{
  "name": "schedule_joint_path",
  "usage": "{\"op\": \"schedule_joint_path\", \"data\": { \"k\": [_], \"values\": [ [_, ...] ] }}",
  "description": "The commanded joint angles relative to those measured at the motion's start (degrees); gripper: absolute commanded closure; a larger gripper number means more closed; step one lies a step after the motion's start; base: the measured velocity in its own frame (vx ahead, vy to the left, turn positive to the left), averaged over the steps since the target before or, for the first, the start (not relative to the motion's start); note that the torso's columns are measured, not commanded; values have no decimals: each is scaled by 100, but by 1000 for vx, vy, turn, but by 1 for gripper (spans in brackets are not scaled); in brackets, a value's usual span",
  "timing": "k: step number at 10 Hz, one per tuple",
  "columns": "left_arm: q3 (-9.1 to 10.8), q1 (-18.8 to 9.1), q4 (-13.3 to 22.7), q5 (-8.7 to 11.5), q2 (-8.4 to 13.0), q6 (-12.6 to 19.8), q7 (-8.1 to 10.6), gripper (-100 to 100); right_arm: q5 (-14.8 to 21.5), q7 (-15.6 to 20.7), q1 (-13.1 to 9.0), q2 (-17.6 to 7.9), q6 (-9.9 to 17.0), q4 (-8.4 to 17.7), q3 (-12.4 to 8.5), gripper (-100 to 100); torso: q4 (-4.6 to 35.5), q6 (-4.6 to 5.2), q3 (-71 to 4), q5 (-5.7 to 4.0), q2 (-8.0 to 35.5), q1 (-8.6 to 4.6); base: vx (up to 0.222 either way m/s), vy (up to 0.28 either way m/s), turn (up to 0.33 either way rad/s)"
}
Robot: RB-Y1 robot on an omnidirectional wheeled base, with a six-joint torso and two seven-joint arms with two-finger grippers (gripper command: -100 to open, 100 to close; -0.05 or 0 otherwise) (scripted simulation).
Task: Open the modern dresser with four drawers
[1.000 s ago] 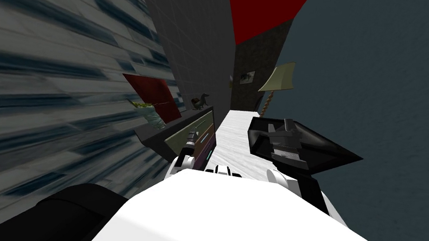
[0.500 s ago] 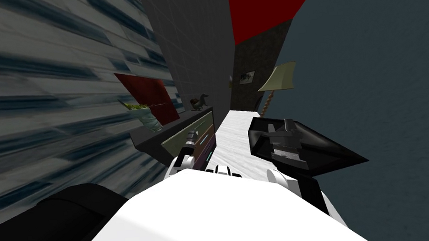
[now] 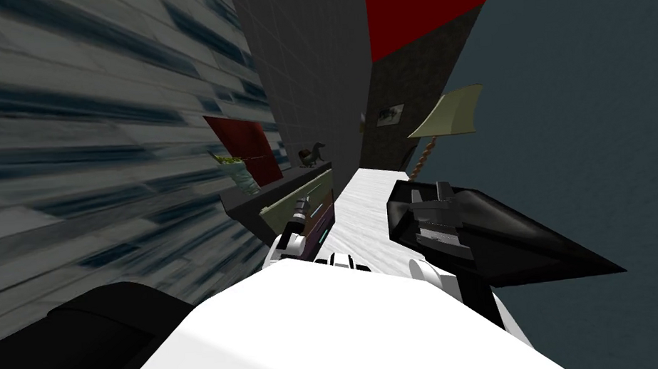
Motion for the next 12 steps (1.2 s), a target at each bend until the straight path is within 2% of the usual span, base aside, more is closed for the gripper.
{"op": "schedule_joint_path", "data": {
  "k": [1, 5, 6, 12],
  "values": [
    [-426, -197, 180, -161, -211, 56, -176, 100, 0, 0, -1, 0, 0, 0, 0, 0, -7, 6, -2, 5, -6, 6, -43, -38, 214],
    [-974, -589, 439, -337, -418, 213, -364, 100, 0, 0, 0, 0, 0, 0, 0, 0, 14, -1, 1, -3, 6, 5, -37, -39, 241],
    [-909, -530, 398, -338, -393, 244, -352, 100, 0, 0, -1, 0, 0, 0, 0, 0, 11, 11, 1, -6, 4, -7, -14, -20, 22],
    [-1793, -1104, 961, -381, -411, 242, -281, 100, 0, 0, -1, 0, 0, 0, 1, 0, 10, 5, 7, 1, 13, 7, -33, -67, 301]
  ]
}}
